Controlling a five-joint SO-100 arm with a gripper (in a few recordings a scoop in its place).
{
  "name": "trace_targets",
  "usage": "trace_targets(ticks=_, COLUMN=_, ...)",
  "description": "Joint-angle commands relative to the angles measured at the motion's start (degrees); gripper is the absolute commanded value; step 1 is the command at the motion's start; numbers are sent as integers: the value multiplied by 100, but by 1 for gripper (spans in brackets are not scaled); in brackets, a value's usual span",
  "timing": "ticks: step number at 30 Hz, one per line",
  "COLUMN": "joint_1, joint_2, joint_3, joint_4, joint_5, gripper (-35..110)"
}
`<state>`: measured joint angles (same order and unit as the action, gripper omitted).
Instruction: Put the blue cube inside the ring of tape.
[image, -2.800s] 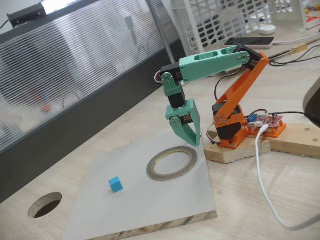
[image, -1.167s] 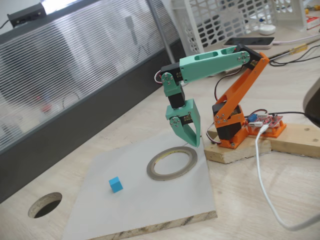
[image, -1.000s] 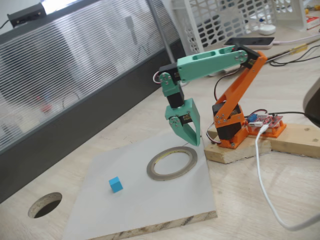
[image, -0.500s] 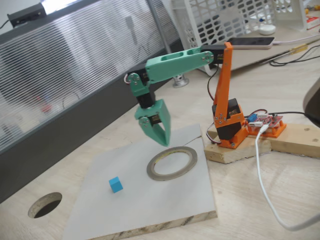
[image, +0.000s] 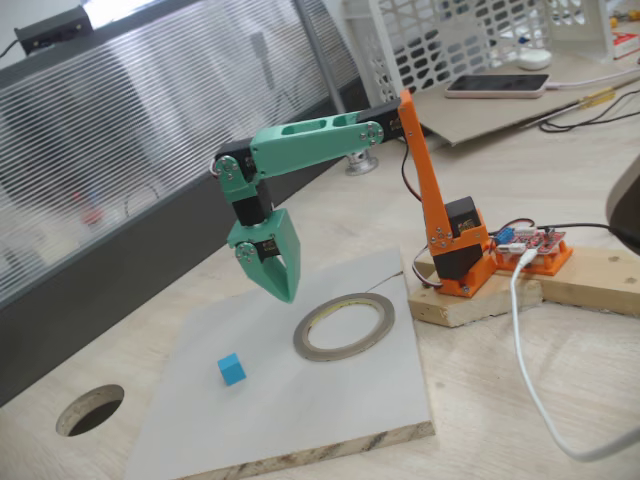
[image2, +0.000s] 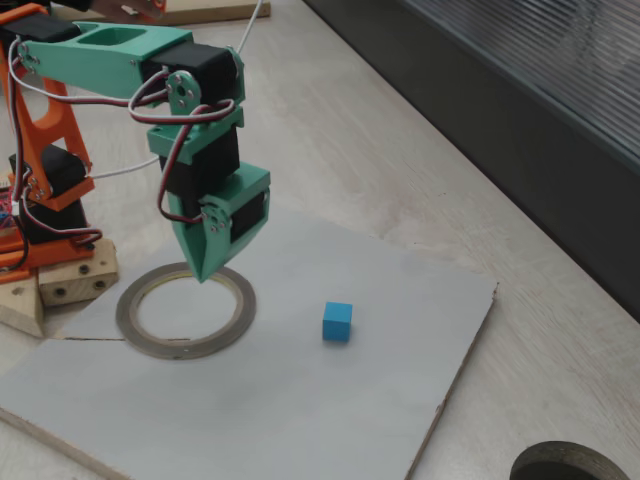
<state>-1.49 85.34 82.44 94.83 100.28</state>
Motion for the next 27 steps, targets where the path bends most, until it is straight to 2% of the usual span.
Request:
trace_targets(ticks=1, joint_1=-114, joint_2=-149, joint_3=-448, joint_4=44, joint_5=44, gripper=0)
trace_targets(ticks=15, joint_1=-167, joint_2=-1705, joint_3=-2505, joint_4=-9, joint_5=62, gripper=0)
trace_targets(ticks=21, joint_1=-1143, joint_2=-1995, joint_3=-2883, joint_4=-9, joint_5=79, gripper=0)
trace_targets(ticks=27, joint_1=-1345, joint_2=-2417, joint_3=-3331, joint_4=-18, joint_5=79, gripper=0)
